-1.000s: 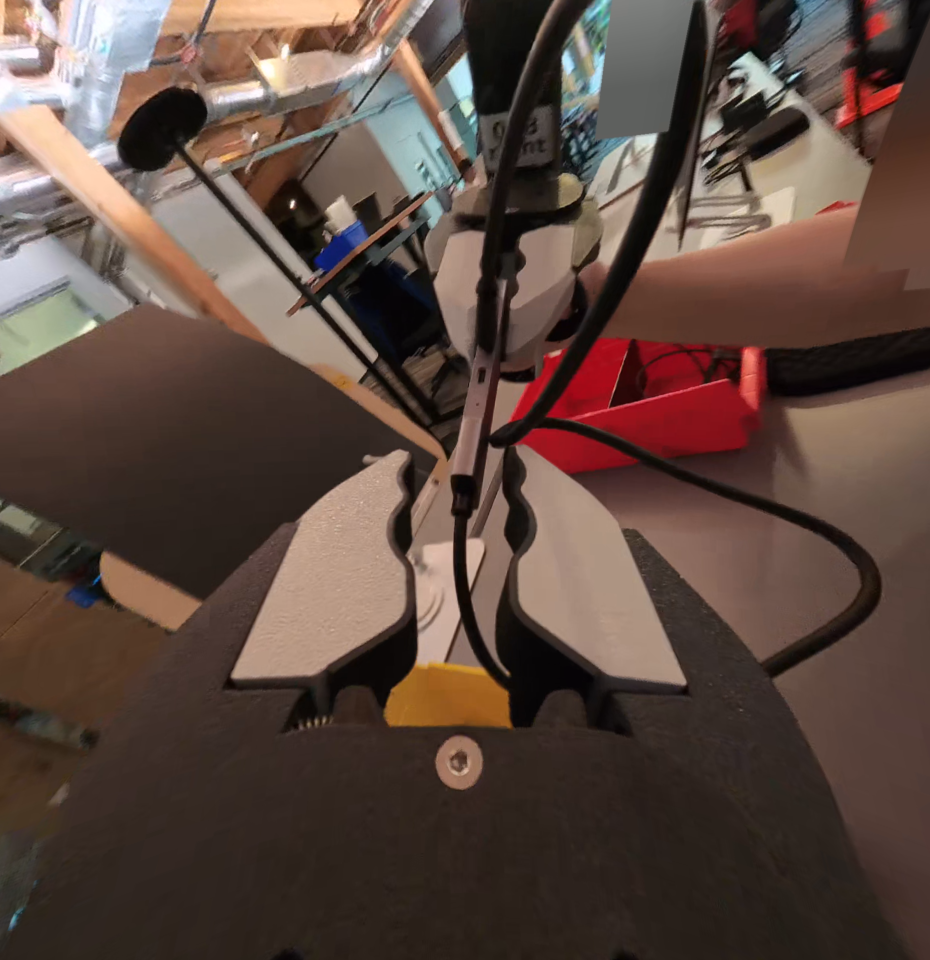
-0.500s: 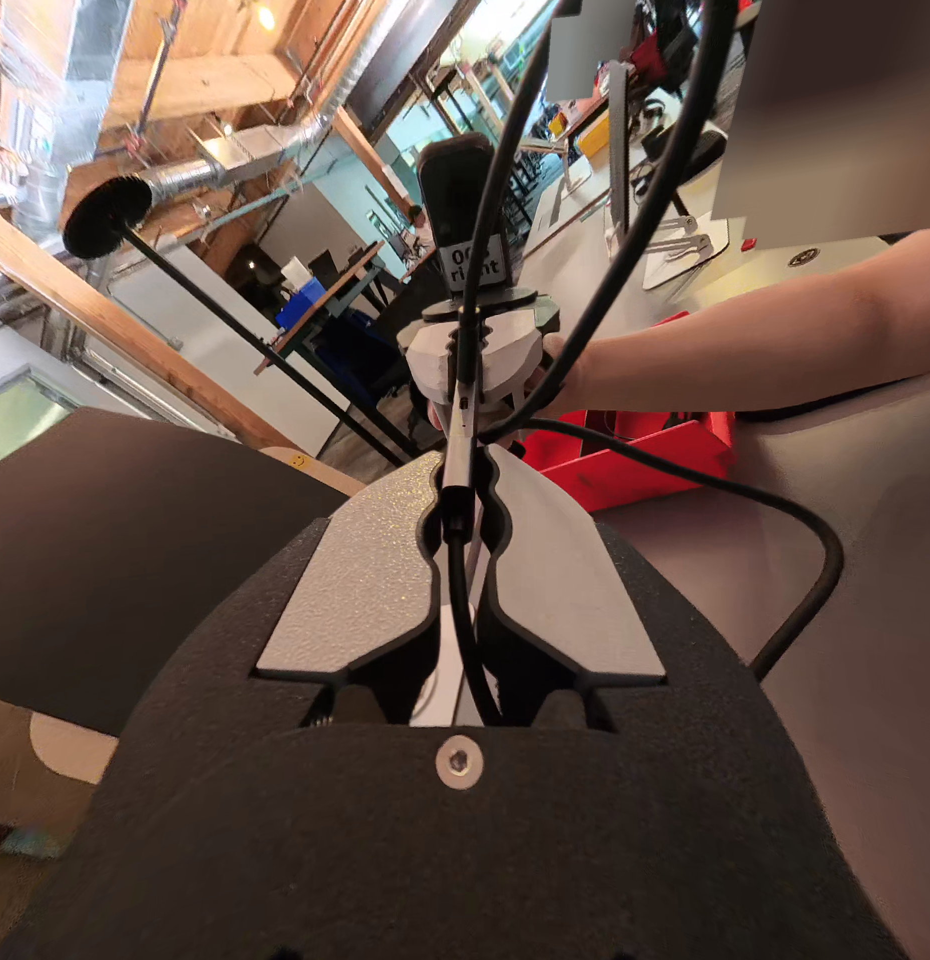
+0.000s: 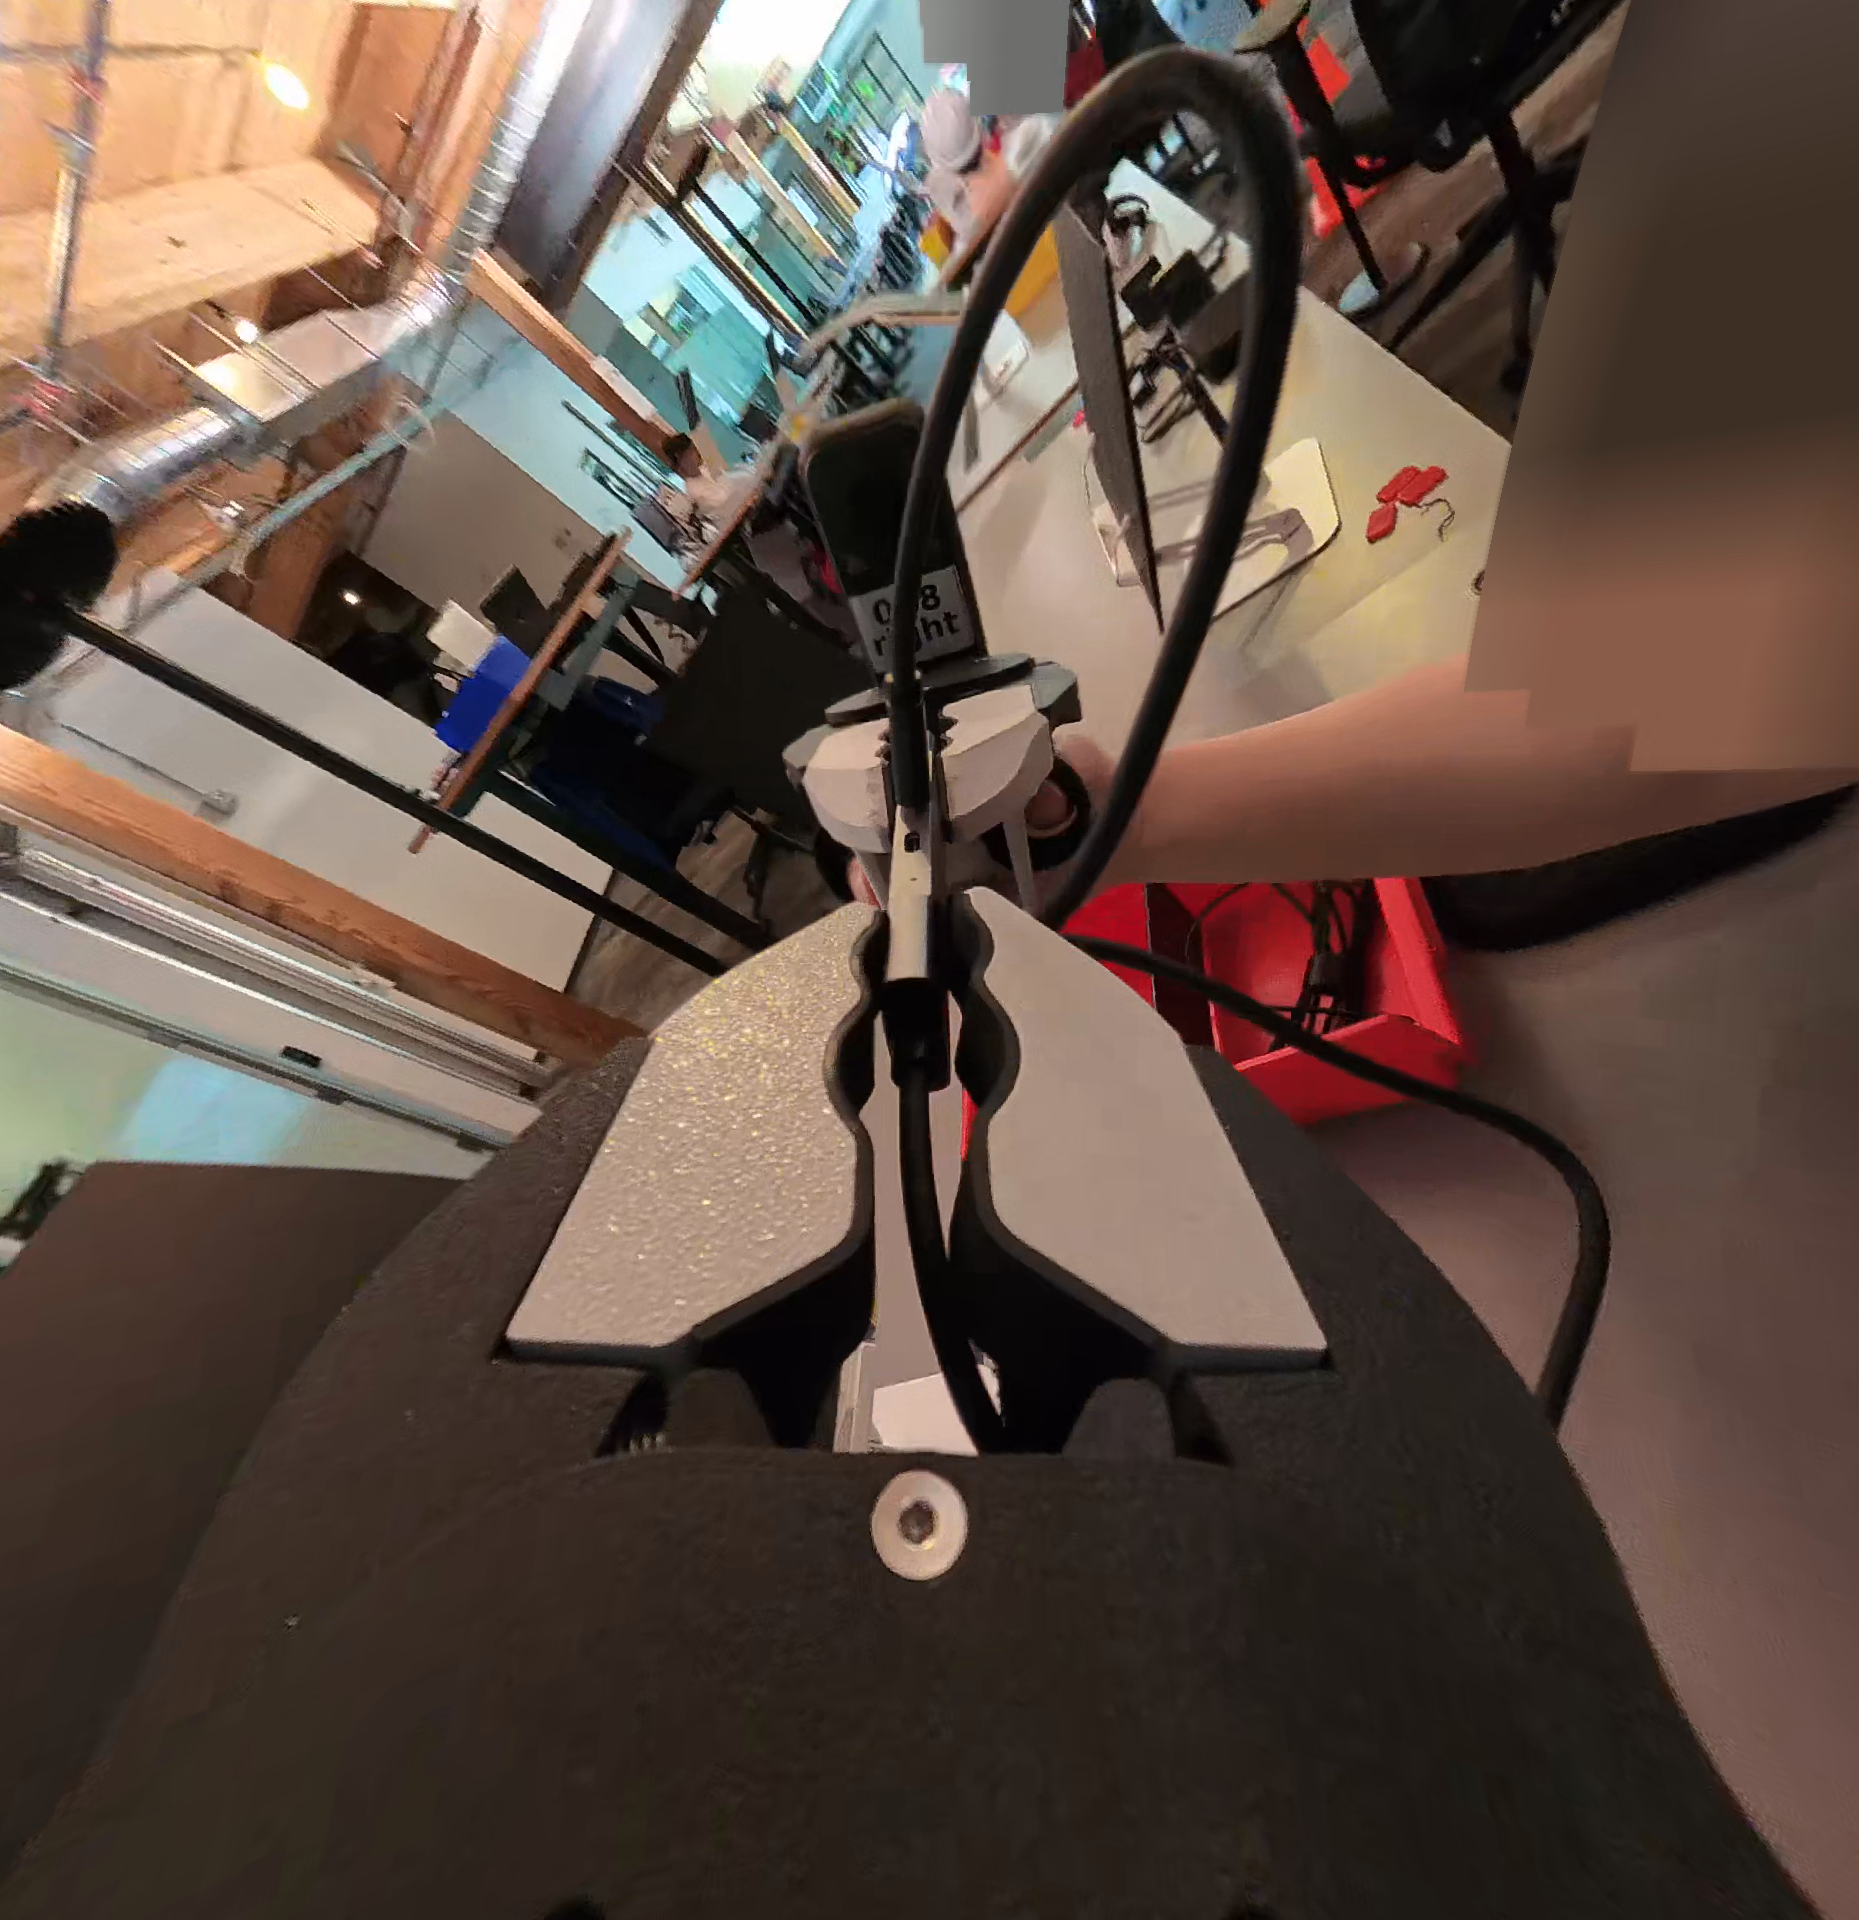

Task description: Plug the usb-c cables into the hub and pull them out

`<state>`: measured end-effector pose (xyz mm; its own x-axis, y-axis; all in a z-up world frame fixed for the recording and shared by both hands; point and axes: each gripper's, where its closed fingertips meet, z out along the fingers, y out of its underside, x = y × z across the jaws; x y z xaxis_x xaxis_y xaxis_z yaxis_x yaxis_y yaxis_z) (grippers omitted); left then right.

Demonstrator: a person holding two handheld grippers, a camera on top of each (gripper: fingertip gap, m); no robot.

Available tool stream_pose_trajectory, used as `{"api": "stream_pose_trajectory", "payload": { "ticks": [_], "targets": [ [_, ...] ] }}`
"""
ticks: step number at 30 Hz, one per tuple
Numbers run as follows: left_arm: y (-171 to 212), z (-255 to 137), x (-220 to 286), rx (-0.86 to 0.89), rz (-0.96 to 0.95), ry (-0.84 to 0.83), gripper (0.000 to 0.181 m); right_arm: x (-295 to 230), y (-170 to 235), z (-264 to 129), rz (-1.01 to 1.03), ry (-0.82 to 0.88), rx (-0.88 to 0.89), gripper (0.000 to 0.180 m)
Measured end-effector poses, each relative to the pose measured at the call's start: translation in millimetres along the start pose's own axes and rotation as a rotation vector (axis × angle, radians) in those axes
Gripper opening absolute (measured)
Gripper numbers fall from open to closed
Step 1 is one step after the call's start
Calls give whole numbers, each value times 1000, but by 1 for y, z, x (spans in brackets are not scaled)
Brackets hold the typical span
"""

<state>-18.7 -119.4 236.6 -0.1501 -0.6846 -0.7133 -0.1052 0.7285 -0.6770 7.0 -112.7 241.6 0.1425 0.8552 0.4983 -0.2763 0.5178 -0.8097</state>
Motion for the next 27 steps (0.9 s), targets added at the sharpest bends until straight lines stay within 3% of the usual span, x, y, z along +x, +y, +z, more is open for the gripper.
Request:
{"api": "stream_pose_trajectory", "payload": {
  "ticks": [7,12,15,19,27],
  "targets": [
    [-32,24,-25,-50,-16,35,16,9,-32,-16,16,23,-9,11],
    [-44,23,-14,47,-27,2,7,-6,-20,-17,31,14,2,11],
    [-29,25,-4,5,0,-29,0,-11,-11,-17,38,26,6,11],
    [-4,27,9,-68,-20,-62,15,-24,-8,-13,30,-1,29,11],
    [33,20,25,5,-148,-80,17,-25,22,-3,33,-6,-71,10]
  ]
}}
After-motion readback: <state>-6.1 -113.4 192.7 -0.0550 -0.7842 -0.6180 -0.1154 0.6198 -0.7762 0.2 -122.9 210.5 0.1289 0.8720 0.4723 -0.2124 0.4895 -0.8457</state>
